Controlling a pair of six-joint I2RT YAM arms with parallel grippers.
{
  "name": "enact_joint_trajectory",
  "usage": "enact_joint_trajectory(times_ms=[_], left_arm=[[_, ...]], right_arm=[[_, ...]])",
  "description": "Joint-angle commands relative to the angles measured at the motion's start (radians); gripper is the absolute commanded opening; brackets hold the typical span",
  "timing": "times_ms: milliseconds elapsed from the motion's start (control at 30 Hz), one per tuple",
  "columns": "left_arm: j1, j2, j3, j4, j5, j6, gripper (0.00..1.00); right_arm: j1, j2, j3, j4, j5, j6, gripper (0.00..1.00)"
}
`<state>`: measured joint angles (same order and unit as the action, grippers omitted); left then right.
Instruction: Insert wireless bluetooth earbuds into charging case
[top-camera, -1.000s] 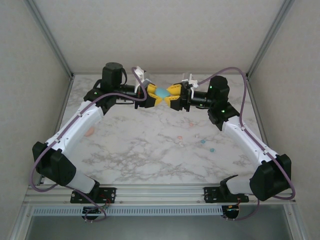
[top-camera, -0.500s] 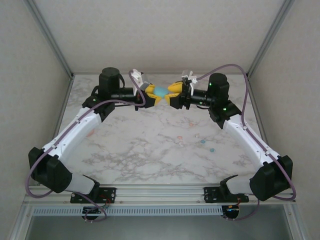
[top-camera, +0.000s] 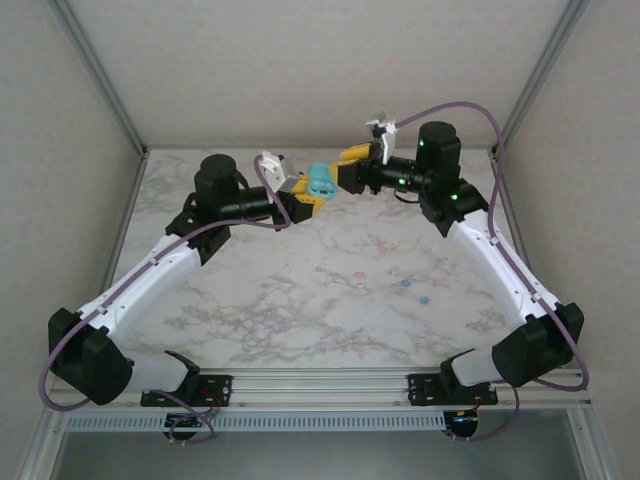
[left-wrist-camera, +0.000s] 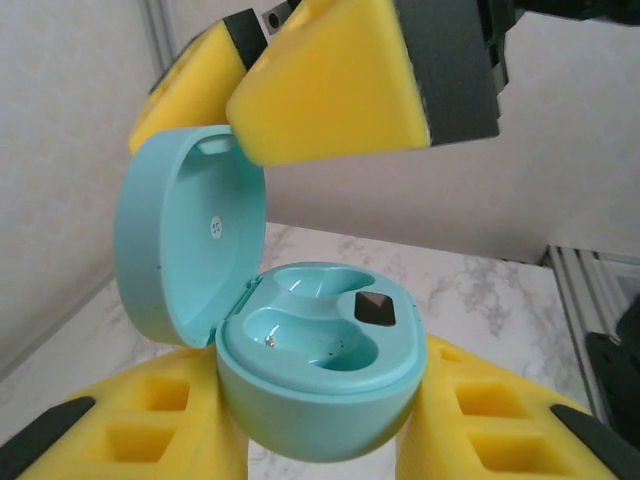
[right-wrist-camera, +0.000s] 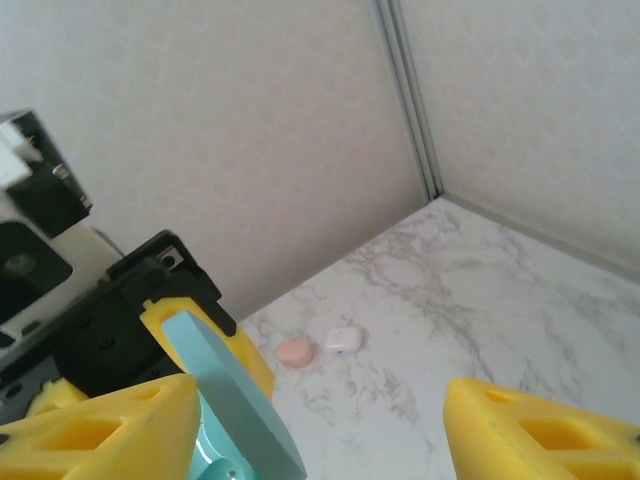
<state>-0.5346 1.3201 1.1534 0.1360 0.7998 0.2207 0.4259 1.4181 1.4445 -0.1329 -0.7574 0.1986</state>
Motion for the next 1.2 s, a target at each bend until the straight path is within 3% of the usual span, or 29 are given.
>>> enact_joint_trajectory(times_ms=[0, 167, 333, 467, 600, 767, 867, 1167], left_arm=[[-0.021, -0.038, -0.042, 0.136, -0.079, -0.046, 0.19], [-0.022, -0.033, -0.082, 0.218, -0.162, -0.063, 0.19], [-0.015, -0.011, -0.099, 0.313, -0.185, -0.135, 0.2], [0.003, 0.009, -0.141, 0.449, -0.18, -0.237, 0.2], [0.022, 0.025, -0.181, 0.569, -0.174, -0.333, 0.2], [0.022, 0.026, -0.204, 0.57, -0.162, -0.346, 0.19], [0.022, 0.018, -0.217, 0.552, -0.16, -0.347, 0.19], [0.022, -0.004, -0.21, 0.492, -0.151, -0.324, 0.19]], right_arm=[[-0.008, 0.015, 0.073, -0.088, 0.022, 0.115, 0.68], [-0.01, -0.01, 0.097, -0.136, -0.009, 0.24, 0.76], [-0.049, -0.087, 0.07, -0.269, 0.17, 0.27, 0.74], [-0.118, -0.168, -0.016, -0.386, 0.407, 0.384, 0.55], [-0.187, -0.172, -0.043, -0.613, 0.545, 0.412, 0.52], [-0.249, -0.114, -0.103, -0.85, 0.619, 0.4, 0.44], [-0.253, -0.11, -0.216, -0.869, 0.675, 0.399, 0.41], [-0.255, 0.045, -0.415, -0.754, 0.614, 0.323, 0.42]])
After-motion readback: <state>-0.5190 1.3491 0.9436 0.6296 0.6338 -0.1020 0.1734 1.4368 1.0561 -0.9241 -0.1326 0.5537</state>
